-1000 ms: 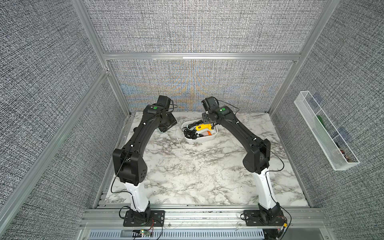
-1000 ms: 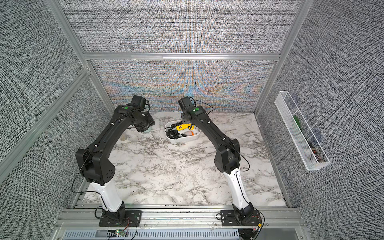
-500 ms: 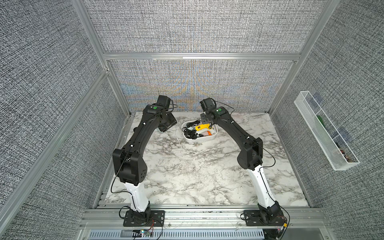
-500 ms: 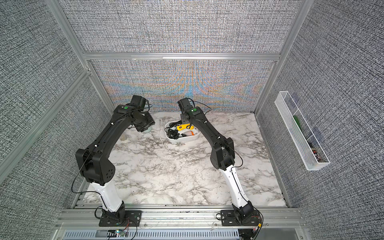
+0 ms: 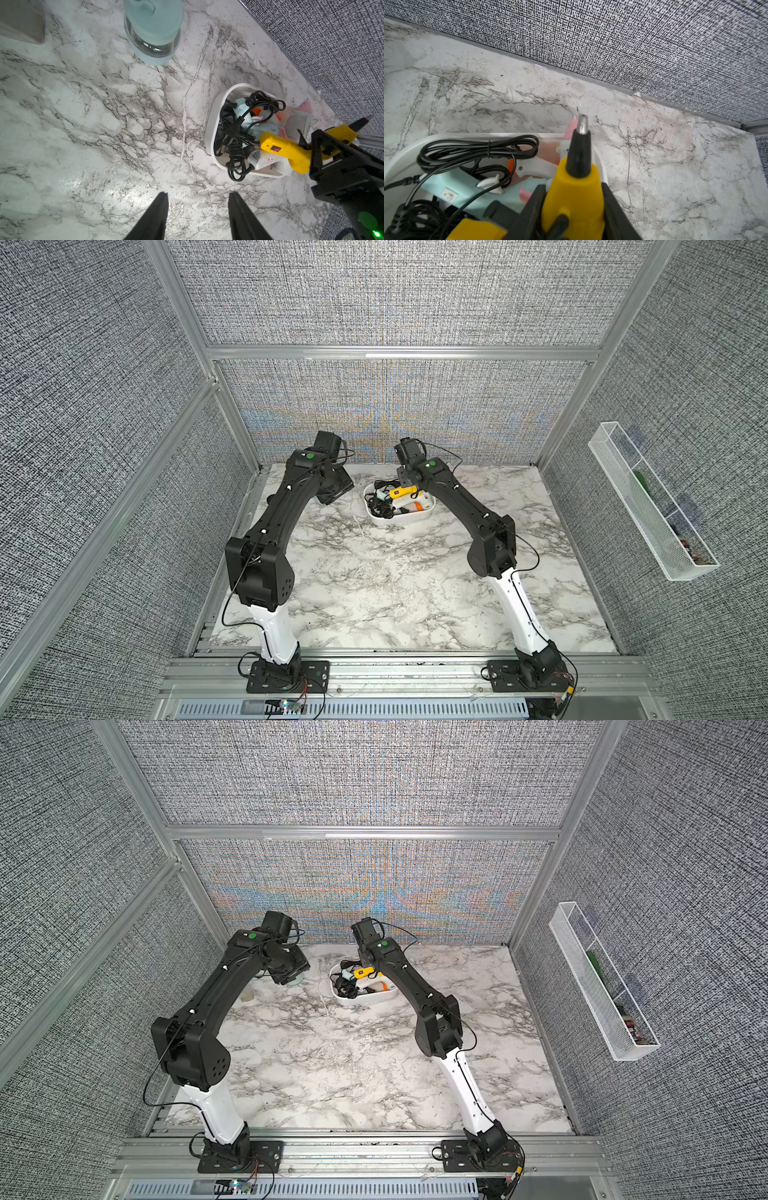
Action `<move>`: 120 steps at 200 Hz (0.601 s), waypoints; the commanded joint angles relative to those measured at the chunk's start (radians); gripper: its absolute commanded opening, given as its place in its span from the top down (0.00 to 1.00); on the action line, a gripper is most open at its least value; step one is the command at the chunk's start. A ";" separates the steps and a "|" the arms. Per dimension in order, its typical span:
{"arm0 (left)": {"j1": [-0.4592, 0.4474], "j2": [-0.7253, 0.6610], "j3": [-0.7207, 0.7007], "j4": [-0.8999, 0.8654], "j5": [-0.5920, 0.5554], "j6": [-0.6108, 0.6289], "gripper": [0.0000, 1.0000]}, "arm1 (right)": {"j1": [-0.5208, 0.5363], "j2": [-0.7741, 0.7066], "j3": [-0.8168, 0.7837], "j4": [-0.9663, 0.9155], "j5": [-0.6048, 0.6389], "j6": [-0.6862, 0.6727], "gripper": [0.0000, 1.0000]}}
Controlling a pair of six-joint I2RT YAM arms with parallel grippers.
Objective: Put the hot melt glue gun into the storage box
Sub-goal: Place the hot melt adhesive gun in the storage box.
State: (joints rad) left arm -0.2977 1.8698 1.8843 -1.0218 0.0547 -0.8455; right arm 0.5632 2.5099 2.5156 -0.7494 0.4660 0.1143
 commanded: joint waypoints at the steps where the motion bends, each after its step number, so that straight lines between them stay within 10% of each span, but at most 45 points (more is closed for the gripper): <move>1: 0.002 -0.006 -0.001 -0.009 -0.004 0.005 0.48 | 0.016 0.019 0.008 0.069 0.064 -0.057 0.82; 64: 0.002 -0.011 -0.010 -0.009 -0.006 0.005 0.48 | 0.037 0.056 0.005 0.093 0.071 -0.085 0.76; 120: 0.002 -0.017 -0.017 -0.007 -0.010 0.003 0.48 | 0.026 0.056 -0.020 0.042 0.032 -0.047 0.47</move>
State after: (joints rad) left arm -0.2974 1.8626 1.8694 -1.0222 0.0521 -0.8455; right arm 0.5957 2.5607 2.5111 -0.6636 0.5285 0.0395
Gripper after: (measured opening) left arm 0.524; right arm 0.485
